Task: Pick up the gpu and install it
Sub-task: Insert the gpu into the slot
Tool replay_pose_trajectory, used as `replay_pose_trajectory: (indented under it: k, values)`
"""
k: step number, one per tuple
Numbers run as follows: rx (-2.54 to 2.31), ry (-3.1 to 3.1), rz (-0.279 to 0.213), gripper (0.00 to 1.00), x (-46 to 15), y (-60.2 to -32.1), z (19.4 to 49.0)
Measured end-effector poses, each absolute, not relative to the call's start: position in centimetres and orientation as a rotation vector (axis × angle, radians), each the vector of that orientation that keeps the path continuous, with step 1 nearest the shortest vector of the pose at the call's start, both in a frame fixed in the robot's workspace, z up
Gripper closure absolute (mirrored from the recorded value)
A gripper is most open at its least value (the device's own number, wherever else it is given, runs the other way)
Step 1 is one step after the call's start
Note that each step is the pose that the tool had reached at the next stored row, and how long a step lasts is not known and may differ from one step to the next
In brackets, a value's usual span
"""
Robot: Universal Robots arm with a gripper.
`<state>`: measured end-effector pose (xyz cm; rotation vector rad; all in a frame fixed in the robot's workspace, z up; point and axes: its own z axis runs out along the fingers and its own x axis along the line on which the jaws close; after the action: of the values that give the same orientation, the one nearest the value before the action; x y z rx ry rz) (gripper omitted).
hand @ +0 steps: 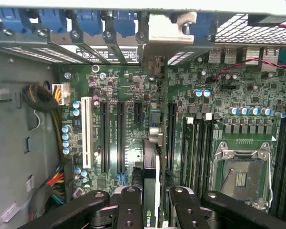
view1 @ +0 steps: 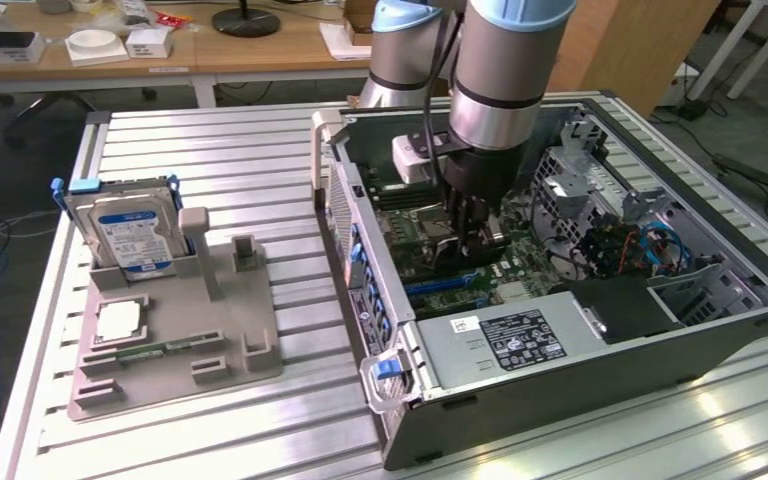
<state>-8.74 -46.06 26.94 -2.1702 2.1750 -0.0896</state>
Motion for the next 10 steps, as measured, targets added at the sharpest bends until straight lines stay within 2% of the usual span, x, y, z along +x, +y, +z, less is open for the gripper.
replay_pose_trajectory:
  k: [10]
  values:
    - [-2.169, 2.174, -0.092, 0.74, -8.75, -46.05, 26.66]
